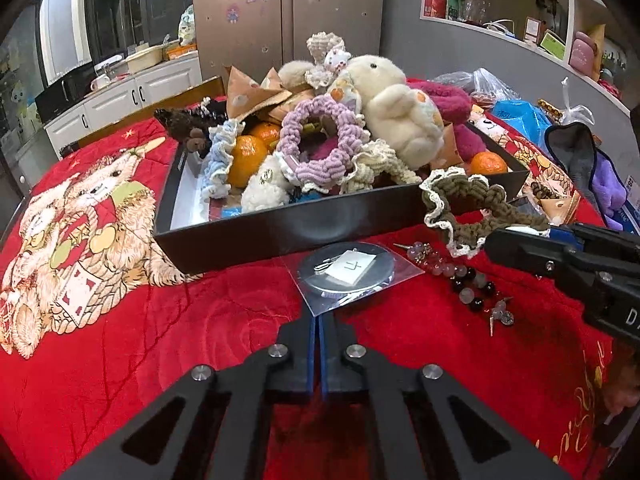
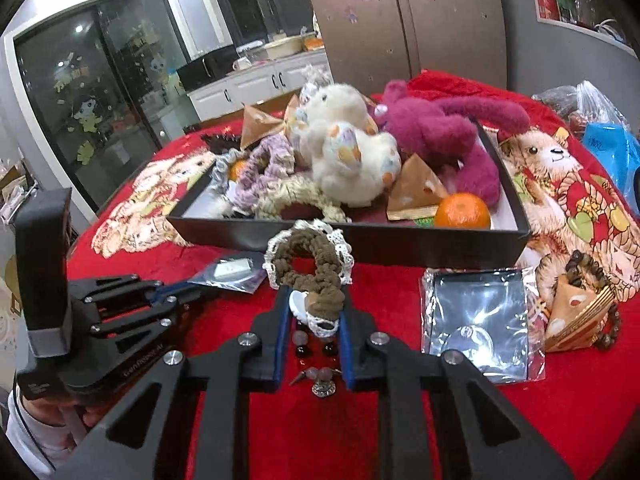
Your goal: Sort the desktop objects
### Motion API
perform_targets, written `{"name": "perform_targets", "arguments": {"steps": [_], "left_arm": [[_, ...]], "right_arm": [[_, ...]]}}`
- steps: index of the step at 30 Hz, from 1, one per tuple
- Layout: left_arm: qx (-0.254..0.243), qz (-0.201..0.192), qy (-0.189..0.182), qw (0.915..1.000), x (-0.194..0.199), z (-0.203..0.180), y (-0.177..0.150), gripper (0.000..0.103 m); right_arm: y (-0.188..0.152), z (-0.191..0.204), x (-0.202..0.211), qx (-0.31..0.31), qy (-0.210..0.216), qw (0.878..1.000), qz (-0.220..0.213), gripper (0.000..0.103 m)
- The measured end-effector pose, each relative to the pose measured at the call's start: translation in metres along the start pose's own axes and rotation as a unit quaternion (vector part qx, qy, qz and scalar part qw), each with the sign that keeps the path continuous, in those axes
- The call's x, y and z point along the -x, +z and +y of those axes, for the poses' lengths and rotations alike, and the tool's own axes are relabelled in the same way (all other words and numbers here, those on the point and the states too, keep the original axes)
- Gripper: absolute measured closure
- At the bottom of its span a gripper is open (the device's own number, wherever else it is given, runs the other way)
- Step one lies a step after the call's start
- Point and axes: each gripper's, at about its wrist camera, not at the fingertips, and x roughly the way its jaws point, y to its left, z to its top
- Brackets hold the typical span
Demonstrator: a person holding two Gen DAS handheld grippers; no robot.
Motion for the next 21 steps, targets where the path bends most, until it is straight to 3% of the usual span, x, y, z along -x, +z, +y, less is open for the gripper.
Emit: {"name": "perform_targets", "arguments": {"steps": [13, 18, 21], "left_arm": [[-0.005, -0.009, 0.004, 0.9999, 0.007, -0.001, -0.001, 0.103], [0.023, 0.009, -0.035, 0.9991, -0.003, 0.011, -0.003, 0.095], [0.036, 0.012, -0.038, 0.9986, 0.001, 0.015, -0.002, 0.056]], "right_arm": [[0.001, -0.003, 0.004, -0.004, 0.007, 1.0, 0.002, 0.082], [-0.001, -0.003, -0.001, -0.002, 0.006, 1.0, 0.012, 0.082], [-0.001, -0.003, -0.002, 0.0, 0.009, 1.0, 0.015, 0.081]]}}
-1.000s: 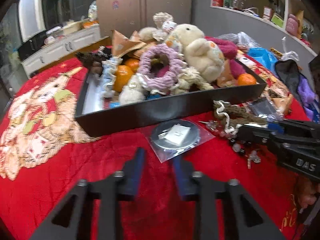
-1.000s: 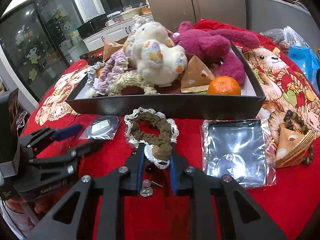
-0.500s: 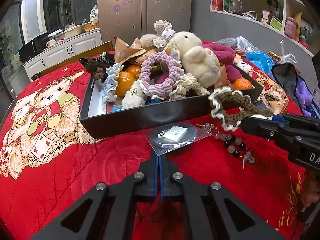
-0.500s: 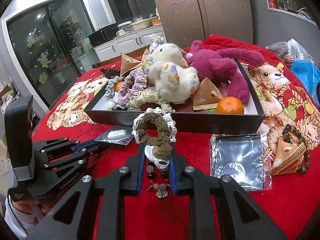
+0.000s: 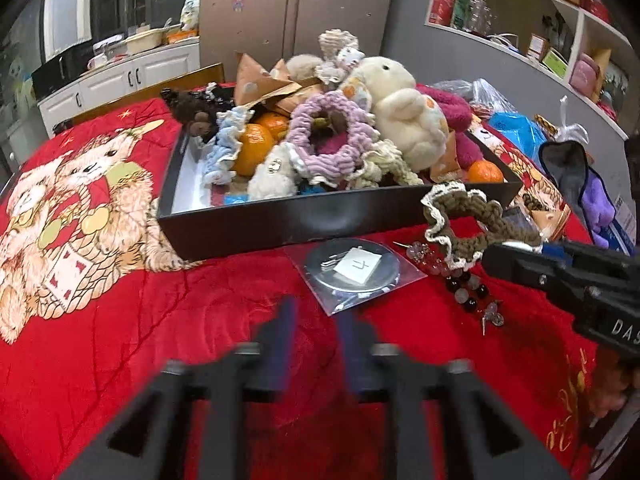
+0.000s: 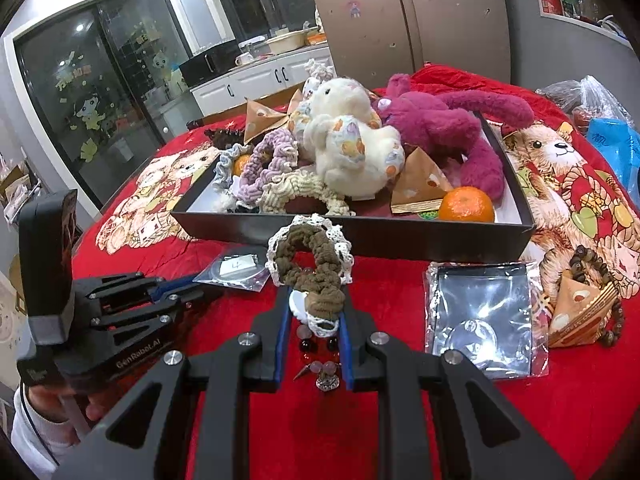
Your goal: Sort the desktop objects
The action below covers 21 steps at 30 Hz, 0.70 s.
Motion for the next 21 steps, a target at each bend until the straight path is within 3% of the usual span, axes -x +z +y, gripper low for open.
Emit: {"name": "perform_targets", "arguments": {"steps": [1, 14, 21], "left_arm": [[0.004, -0.004, -0.003, 1.0, 0.002, 0.001, 0.0, 0.045], [0.039, 0.006, -0.032, 0.9987, -0.006, 0.011, 0.011, 0.045], [0.04, 0.006, -0.022, 0.9989, -0.011, 0.01, 0.015, 0.045]], "right_arm": [[0.0, 0.0, 0.001, 0.001, 0.0, 1.0, 0.0, 0.081], [0.001, -0.002, 0.001, -0.01, 0.008, 1.0, 0.001, 0.081], [0.0, -0.001, 0.0, -0.008, 0.01, 1.0, 0.003, 0.081]]}}
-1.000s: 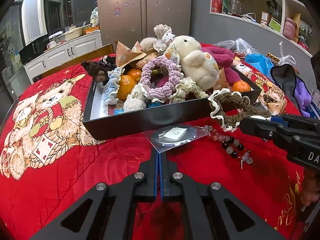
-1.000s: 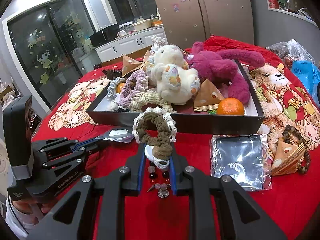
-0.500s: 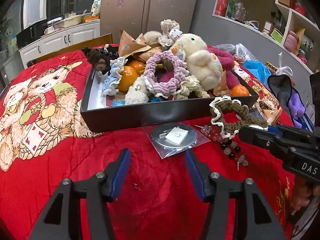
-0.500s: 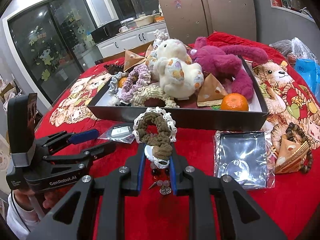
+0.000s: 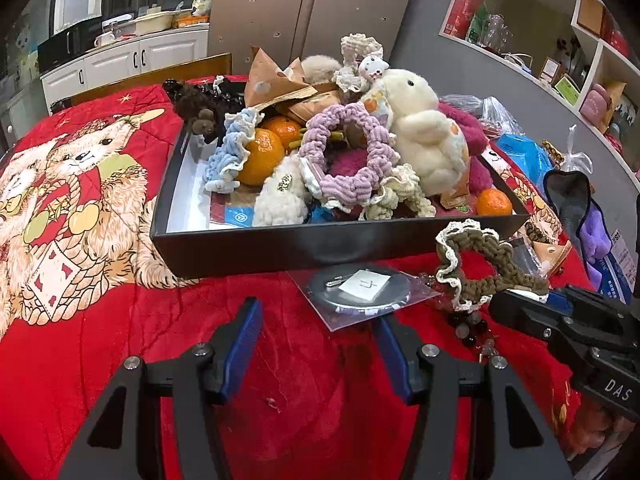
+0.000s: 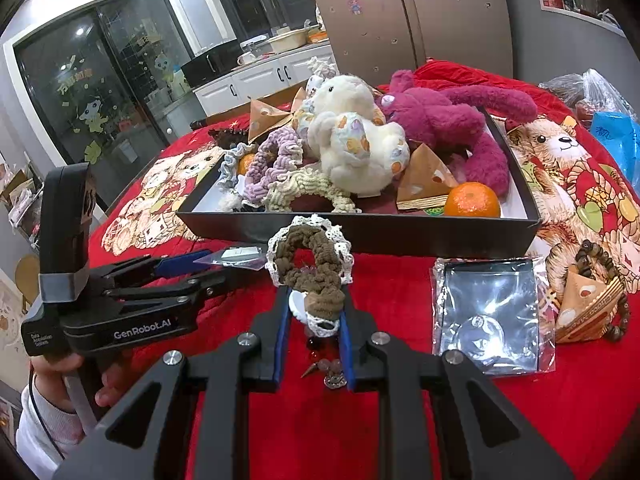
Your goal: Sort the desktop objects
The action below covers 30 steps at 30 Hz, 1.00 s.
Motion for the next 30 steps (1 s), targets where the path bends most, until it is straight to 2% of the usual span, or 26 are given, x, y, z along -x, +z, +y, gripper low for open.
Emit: {"name": "perform_targets", "arguments": {"steps": [2, 5, 9, 13, 17, 19, 28, 30], "left_arm": [[0.005, 0.003, -0.005, 1.0, 0.001, 0.001, 0.0, 0.045], [0.021, 0.015, -0.034, 0.9991, 0.006, 0.005, -0.001, 0.045], [0.022, 0.008, -0.052, 0.9984, 0.017, 0.006, 0.001, 0.045], [0.017, 0.011, -0.049, 0.9986, 0.019, 0.002, 0.002, 0.043], [0.023, 0.022, -0.049, 0.9983, 0.014, 0.003, 0.001, 0.036], [0.031, 0.033, -0.055, 0.9975, 0.006, 0.004, 0.0, 0.036], [0.026, 0.02, -0.05, 0.9982, 0.002, 0.001, 0.001, 0.036], [0.034, 0.018, -0.049, 0.9981, 0.002, 0.002, 0.001, 0.043]], "right_arm": [[0.0, 0.0, -0.001, 0.001, 0.001, 1.0, 0.002, 0.08], [-0.001, 0.0, -0.001, 0.001, 0.001, 1.0, 0.005, 0.08], [-0.001, 0.002, -0.001, 0.002, 0.003, 1.0, 0.005, 0.079], [-0.001, 0.003, -0.001, 0.003, 0.005, 1.0, 0.006, 0.079], [-0.002, 0.003, -0.002, 0.003, 0.004, 1.0, 0.007, 0.079], [-0.002, 0.004, -0.003, 0.003, 0.005, 1.0, 0.008, 0.079], [-0.003, 0.006, -0.003, 0.004, 0.006, 1.0, 0.006, 0.079], [-0.002, 0.005, -0.003, 0.002, 0.006, 1.0, 0.005, 0.079]]}}
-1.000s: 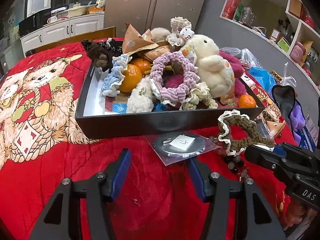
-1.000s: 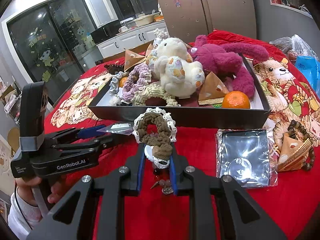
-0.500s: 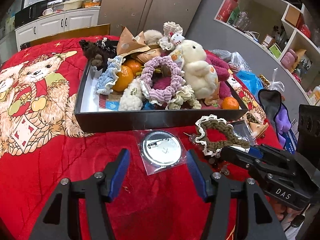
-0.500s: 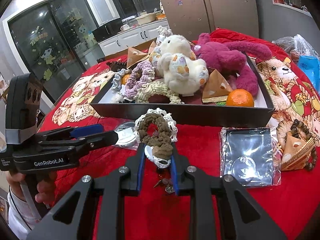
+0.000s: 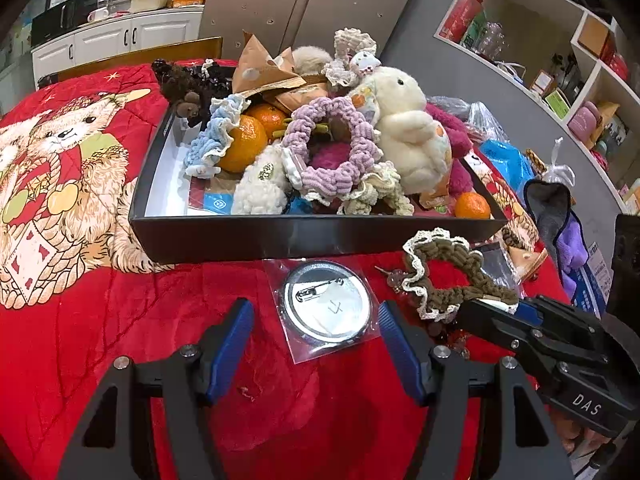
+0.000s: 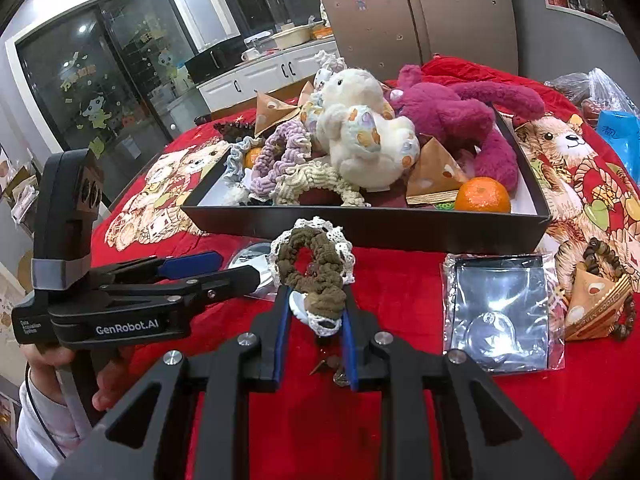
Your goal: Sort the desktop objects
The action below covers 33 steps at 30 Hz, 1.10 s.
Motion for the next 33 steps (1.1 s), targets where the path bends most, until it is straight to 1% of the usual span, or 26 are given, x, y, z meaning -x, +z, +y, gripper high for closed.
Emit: {"name": "perform_targets", "arguments": {"steps": [2, 5, 7, 10, 11, 15, 18, 20, 21, 22, 24, 25, 26, 28, 29, 31, 32, 33], "left_arm": [[0.008, 0.0, 0.015, 0.9999, 0.0, 0.002, 0.0, 0.075], [0.029, 0.004, 0.005, 0.9996, 0.002, 0.01, 0.0, 0.088], [0.038, 0.004, -0.002, 0.9993, 0.003, 0.013, 0.0, 0.092], [0.038, -0.009, -0.009, 0.9992, 0.011, 0.012, 0.0, 0.097], [0.035, -0.012, -0.012, 0.9992, 0.014, 0.011, 0.0, 0.103], [0.014, -0.015, -0.022, 0.9995, 0.019, -0.001, -0.001, 0.103], [-0.008, -0.008, -0.017, 0.9998, 0.014, -0.013, -0.004, 0.103], [-0.002, -0.006, -0.009, 0.9999, 0.01, -0.011, -0.005, 0.103], [0.002, 0.004, -0.011, 0.9999, 0.007, -0.008, -0.005, 0.103], [0.009, 0.011, -0.011, 0.9998, 0.005, -0.005, -0.006, 0.102], [0.019, 0.009, -0.013, 0.9997, 0.005, 0.0, -0.008, 0.095], [0.019, 0.009, -0.01, 0.9997, 0.006, 0.001, -0.008, 0.08], [0.017, 0.01, -0.007, 0.9998, 0.007, 0.0, -0.007, 0.064], [0.01, 0.003, -0.007, 0.9999, 0.008, -0.003, -0.008, 0.052], [0.006, 0.004, -0.005, 1.0, 0.007, -0.007, -0.008, 0.048], [-0.007, 0.011, -0.004, 0.9999, 0.004, -0.015, -0.009, 0.043], [-0.024, 0.011, 0.005, 0.9996, 0.002, -0.021, -0.01, 0.037], [-0.042, 0.014, 0.014, 0.9989, 0.0, -0.027, -0.011, 0.035]], "right_arm": [[0.0, 0.0, 0.0, -0.002, 0.001, 1.0, -0.001, 0.079], [0.001, -0.001, 0.0, -0.003, 0.002, 1.0, -0.001, 0.079], [0.001, -0.001, 0.0, -0.001, 0.0, 1.0, 0.0, 0.079], [0.001, -0.001, 0.0, 0.001, 0.0, 1.0, 0.001, 0.079], [0.0, -0.001, 0.001, 0.001, 0.001, 1.0, 0.0, 0.079], [0.0, 0.0, 0.002, 0.0, 0.001, 1.0, -0.002, 0.079], [0.0, -0.001, 0.002, -0.001, 0.002, 1.0, -0.002, 0.079], [0.0, -0.001, 0.003, 0.0, 0.0, 1.0, -0.004, 0.079], [0.001, -0.001, 0.003, 0.0, -0.001, 1.0, -0.004, 0.079], [0.001, -0.002, 0.003, 0.0, -0.001, 1.0, -0.005, 0.079], [0.001, -0.002, 0.004, 0.0, -0.001, 1.0, -0.004, 0.079], [0.001, -0.002, 0.003, 0.0, -0.001, 1.0, -0.005, 0.079], [0.001, -0.002, 0.004, 0.0, -0.001, 1.0, -0.005, 0.079], [0.002, -0.003, 0.004, -0.001, 0.001, 1.0, -0.005, 0.079], [0.002, -0.003, 0.004, -0.001, 0.001, 1.0, -0.005, 0.079], [0.002, -0.003, 0.004, -0.002, 0.002, 1.0, -0.005, 0.079], [0.002, -0.004, 0.005, -0.002, 0.002, 1.0, -0.005, 0.079], [0.003, -0.004, 0.006, -0.003, 0.003, 1.0, -0.006, 0.079]]}}
